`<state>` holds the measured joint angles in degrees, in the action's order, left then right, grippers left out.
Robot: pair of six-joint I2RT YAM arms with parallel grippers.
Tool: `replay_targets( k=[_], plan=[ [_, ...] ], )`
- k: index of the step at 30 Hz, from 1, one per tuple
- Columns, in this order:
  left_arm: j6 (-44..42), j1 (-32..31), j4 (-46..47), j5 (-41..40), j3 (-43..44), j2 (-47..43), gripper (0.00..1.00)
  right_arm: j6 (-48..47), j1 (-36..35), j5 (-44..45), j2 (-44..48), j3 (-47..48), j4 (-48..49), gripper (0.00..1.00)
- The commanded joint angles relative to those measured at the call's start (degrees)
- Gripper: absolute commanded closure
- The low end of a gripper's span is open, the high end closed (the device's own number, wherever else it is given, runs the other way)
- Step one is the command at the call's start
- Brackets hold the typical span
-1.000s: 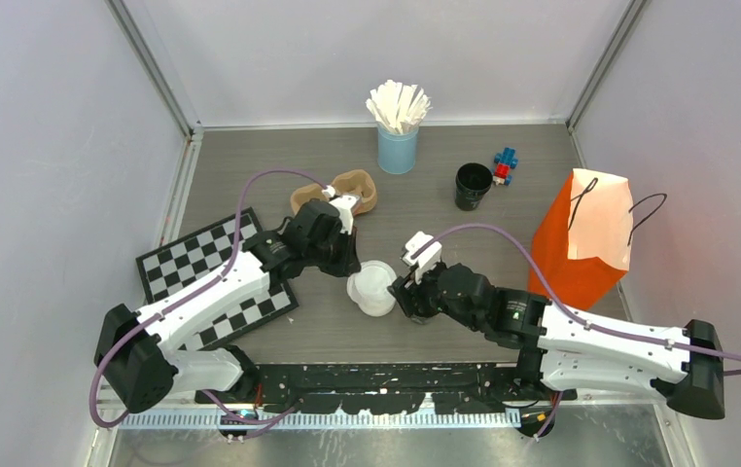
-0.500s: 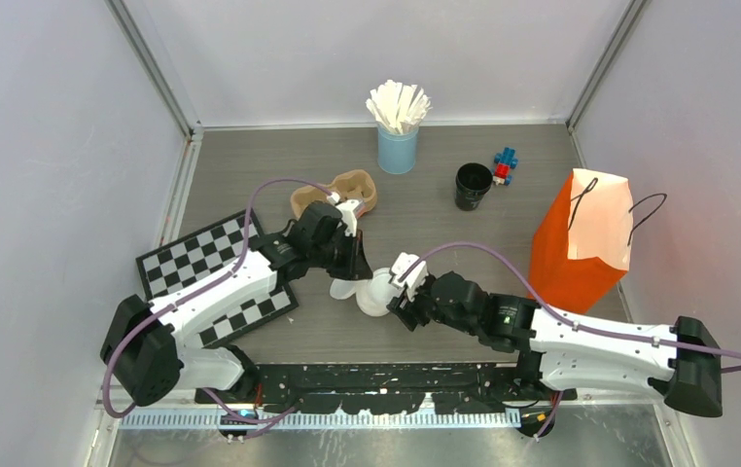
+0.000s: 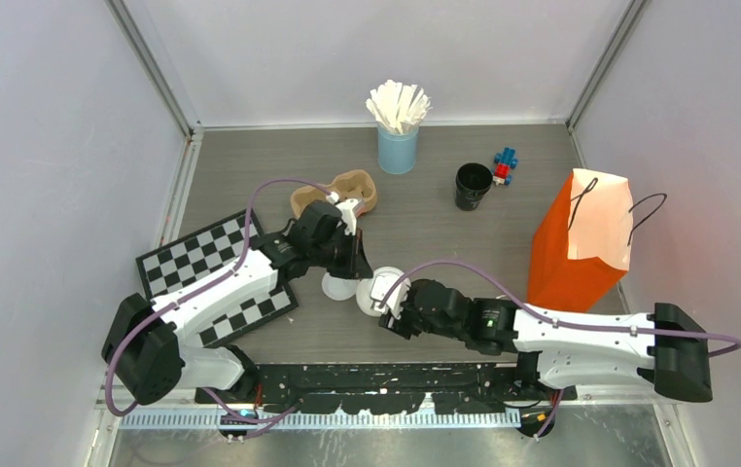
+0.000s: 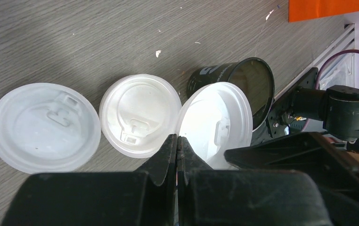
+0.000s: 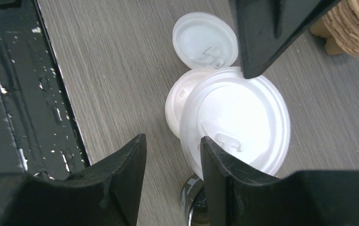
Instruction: Pack the takeout coffee
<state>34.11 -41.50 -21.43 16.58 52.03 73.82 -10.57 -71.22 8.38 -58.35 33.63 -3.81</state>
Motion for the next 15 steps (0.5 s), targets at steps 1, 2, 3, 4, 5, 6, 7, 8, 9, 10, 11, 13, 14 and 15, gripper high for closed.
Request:
replay_targets(
  k=[1,2,3,4,5,6,7,8,9,10,11,13,14,15],
  plan=[
    [0.9,0.3,1.7,1.7,0.8,-1.0,1.00,-2.7,-0.9,3.4,-2.9,1.7,2.3,0.52],
    [1.0,0.3,1.7,1.8,0.7,-1.1,1.00,-2.9,-1.0,4.3,-3.2,1.8,2.5,0.56],
    [1.2,0.4,1.7,1.9,0.6,-1.3,1.00,-3.0,-1.2,5.3,-3.4,1.9,3.0,0.61],
    [1.4,0.4,1.6,1.9,0.5,-1.4,1.00,-3.1,-1.2,6.2,-3.5,1.9,3.4,0.68],
    [1.6,0.3,1.6,2.0,0.5,-1.7,1.00,-3.2,-1.3,6.8,-3.4,1.8,3.6,0.75],
    [1.8,0.4,1.4,2.1,0.4,-1.9,1.00,-3.2,-1.4,7.2,-3.2,1.8,3.6,0.83],
    [1.9,0.4,1.3,2.2,0.4,-2.3,1.00,-3.0,-1.4,7.4,-2.8,1.6,5.2,0.90],
    [1.9,0.4,1.1,2.1,0.4,-2.6,1.00,-2.5,-1.5,7.2,-2.1,1.4,5.8,0.96],
    [1.3,0.5,0.7,2.0,0.5,-3.2,1.00,-1.6,-1.4,6.7,-1.4,1.2,6.1,1.00],
    [0.4,0.7,-0.1,1.7,1.0,-3.7,0.93,-0.5,-1.5,6.1,-0.5,1.1,6.3,1.00],
    [-0.9,1.0,-1.6,1.0,1.7,-4.4,0.85,1.2,-1.5,5.5,0.5,1.1,6.3,1.00],
    [-4.4,1.5,-4.9,-1.5,3.6,-6.6,0.61,5.0,-1.5,4.3,2.5,1.5,5.8,1.00],
    [-6.4,1.6,-5.8,-2.4,4.5,-7.9,0.56,7.1,-1.4,3.8,3.5,1.8,5.5,1.00],
    [-8.6,1.8,-6.5,-3.1,5.1,-9.5,0.53,8.7,-1.4,3.4,4.4,2.1,5.1,1.00]
  ],
)
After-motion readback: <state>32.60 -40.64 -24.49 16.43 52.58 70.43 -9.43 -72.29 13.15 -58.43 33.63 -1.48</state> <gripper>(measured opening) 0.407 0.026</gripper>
